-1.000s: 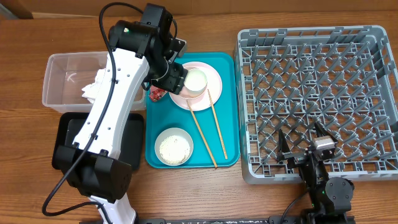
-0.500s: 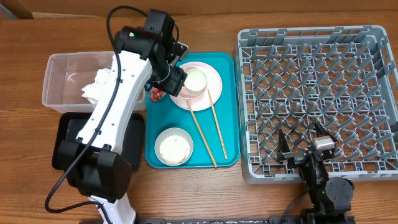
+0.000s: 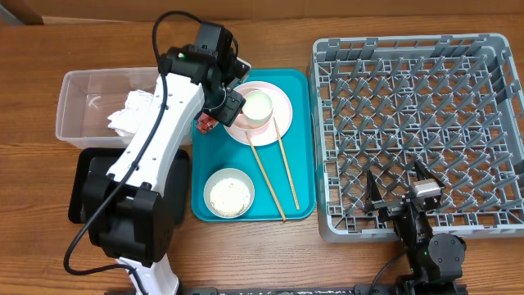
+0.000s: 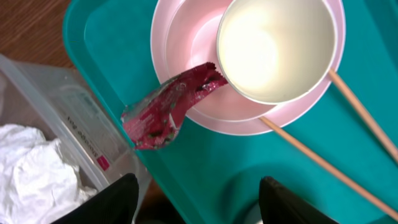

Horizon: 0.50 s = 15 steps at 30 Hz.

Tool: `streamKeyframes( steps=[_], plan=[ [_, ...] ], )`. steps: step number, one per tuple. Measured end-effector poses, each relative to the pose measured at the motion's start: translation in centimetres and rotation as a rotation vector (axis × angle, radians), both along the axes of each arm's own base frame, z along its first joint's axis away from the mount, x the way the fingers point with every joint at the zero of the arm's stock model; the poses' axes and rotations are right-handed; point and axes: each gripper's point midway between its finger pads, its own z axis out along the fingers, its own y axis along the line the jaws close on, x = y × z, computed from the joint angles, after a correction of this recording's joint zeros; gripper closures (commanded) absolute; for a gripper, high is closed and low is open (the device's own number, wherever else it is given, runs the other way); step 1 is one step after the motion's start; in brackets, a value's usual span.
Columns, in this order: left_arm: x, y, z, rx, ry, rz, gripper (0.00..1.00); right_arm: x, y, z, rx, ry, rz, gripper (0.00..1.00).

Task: Sort waste into correct bins and load items into the dishwasher
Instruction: 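Move left gripper to red snack wrapper by the plate and grasp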

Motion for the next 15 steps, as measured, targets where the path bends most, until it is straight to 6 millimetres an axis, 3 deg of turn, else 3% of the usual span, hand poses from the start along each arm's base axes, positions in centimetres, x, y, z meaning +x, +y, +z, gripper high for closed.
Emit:
streamKeyframes(
  steps=[7,15],
  plan=[
    [0.3,1.2,-4.3,0.081,-0.019,-0.031,0.33,0.0,0.0,0.0,0.0,-0.001,0.0,0.0],
    [1.6,1.2,-4.7,0.1,-0.08,-0.056,0.34,0.0,0.0,0.0,0.0,0.0,0.0,0.0]
  ],
)
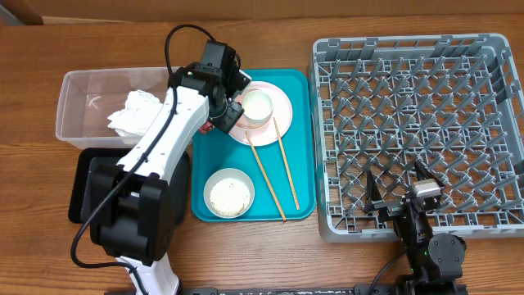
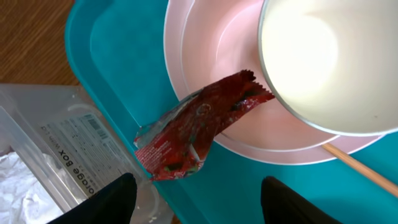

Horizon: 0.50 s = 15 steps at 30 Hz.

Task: Sort waste into correct bins and load items into the dishwasher
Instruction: 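Move left gripper to red snack wrapper by the plate and grasp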

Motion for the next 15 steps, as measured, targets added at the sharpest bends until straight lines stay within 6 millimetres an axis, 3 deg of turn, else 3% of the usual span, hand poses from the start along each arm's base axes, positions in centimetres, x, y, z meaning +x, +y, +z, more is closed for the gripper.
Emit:
streamKeyframes(
  steps=[8,15],
  plan=[
    [-0.6,0.3,-1.9,0.032,0.017,-0.075,0.39,0.0,0.0,0.0,0.0,0.0,0.0,0.0],
    [-0.1,1.0,-2.3,-0.012,0.011,-0.086,0.4,0.0,0.0,0.0,0.0,0.0,0.0,0.0]
  ],
)
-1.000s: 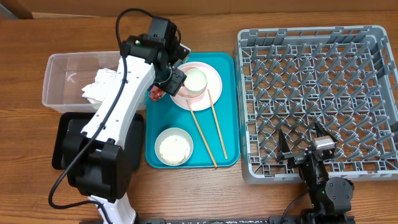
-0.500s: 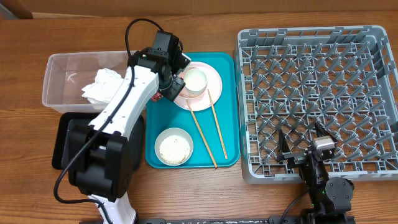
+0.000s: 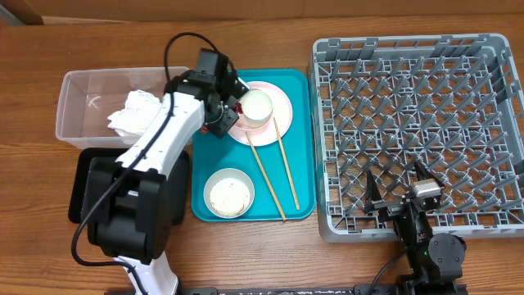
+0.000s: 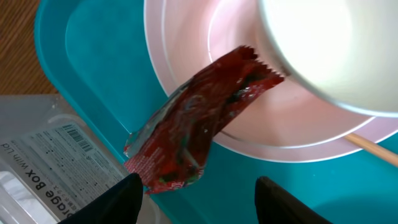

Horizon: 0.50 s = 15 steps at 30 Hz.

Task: Sort waste into correct bins and load items into the dishwasher
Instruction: 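Move left gripper to red snack wrapper by the plate and grasp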

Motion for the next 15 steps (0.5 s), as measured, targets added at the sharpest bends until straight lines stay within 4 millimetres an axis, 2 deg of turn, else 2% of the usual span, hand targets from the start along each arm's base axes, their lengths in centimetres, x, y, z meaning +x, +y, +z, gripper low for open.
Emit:
streamKeyframes(
  steps=[7,11,15],
  plan=[
    [0.6,1.4,-0.3,-0.095,0.003,0.034,0.39,0.0,0.0,0.0,0.0,0.0,-0.001,0.0],
    [1.0,1.3,-0.1,-0.139,-0.006,0.03,0.34,0.0,0.0,0.0,0.0,0.0,0.0,0.0],
    [1.2,0.8,-0.2,-0.162,-0.011,0.018,0.34,0.0,0.0,0.0,0.0,0.0,0.0,0.0]
  ],
)
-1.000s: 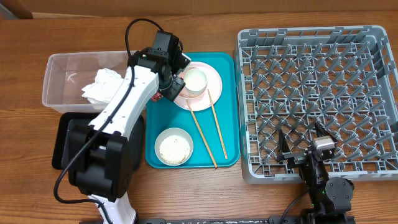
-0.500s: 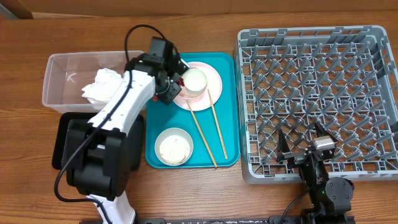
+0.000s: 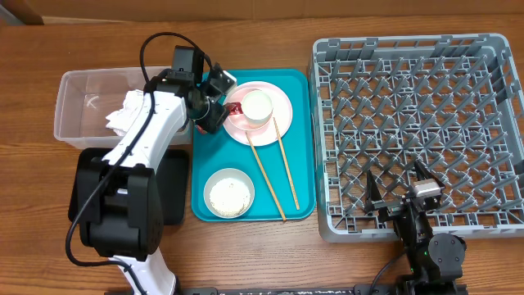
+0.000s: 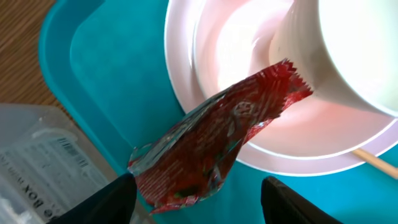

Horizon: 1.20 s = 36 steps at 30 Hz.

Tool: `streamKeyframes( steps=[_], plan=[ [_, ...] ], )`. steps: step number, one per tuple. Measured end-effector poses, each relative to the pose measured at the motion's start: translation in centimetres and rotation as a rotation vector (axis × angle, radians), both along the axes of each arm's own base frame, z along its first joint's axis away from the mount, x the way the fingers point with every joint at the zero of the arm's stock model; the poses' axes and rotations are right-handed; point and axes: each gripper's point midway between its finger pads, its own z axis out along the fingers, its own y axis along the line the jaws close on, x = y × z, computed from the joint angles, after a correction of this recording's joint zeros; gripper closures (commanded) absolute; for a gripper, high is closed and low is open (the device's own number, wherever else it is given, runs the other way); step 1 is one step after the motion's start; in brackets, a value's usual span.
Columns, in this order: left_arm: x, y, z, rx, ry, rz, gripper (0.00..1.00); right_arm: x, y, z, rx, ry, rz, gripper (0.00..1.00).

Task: Sort waste into correct bins and load items into the dishwasher
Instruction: 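Move left gripper to red snack wrapper by the plate and grasp, then carry red wrapper with left gripper and release into clear bin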

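Observation:
A crumpled red wrapper [image 4: 217,140] lies across the rim of the pink plate [image 4: 186,81] and onto the teal tray [image 4: 93,68]; overhead it shows as a red patch [image 3: 232,109]. A white cup [image 4: 348,43] stands on the plate. My left gripper [image 4: 198,200] is open, its fingers [image 4: 112,199] either side of the wrapper's lower end, not closed on it. Two chopsticks [image 3: 274,168] and a bowl of white rice [image 3: 229,193] lie on the tray. The grey dish rack [image 3: 413,131] stands at the right. My right gripper [image 3: 399,191] rests open at the rack's front edge.
A clear plastic box [image 3: 82,102] with crumpled white paper [image 3: 129,113] sits left of the tray. A black bin [image 3: 86,192] lies below it, partly under my left arm. The table is brown wood [image 3: 270,41].
My left gripper has shifted slightly left and lower over the tray's left edge. The wrapper now sits more squarely between the open fingers. The right arm has not moved.
My left gripper hung open above the wrapper and plate. At each later moment the wrapper appeared larger and closer to the fingers. Now its lower end lies between the open fingers. Wrapper, cup and plate have stayed in place.

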Motion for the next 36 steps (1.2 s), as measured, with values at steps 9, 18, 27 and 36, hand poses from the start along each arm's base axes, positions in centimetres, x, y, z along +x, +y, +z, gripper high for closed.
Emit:
streamKeyframes(
  steps=[9,18,27,36],
  plan=[
    [0.1,-0.3,-2.9,0.001,0.044,-0.023,0.78,0.0,0.0,0.0,0.0,0.0,0.0,0.0],
    [0.5,-0.3,-2.8,0.0,0.031,-0.026,0.96,0.0,0.0,0.0,0.0,0.0,0.0,0.0],
    [3.6,0.5,6.1,-0.032,-0.151,0.155,0.96,0.0,0.0,0.0,0.0,0.0,0.0,0.0],
    [3.0,7.5,12.5,0.192,-0.304,0.479,0.96,0.0,0.0,0.0,0.0,0.0,0.0,0.0]
  ],
)
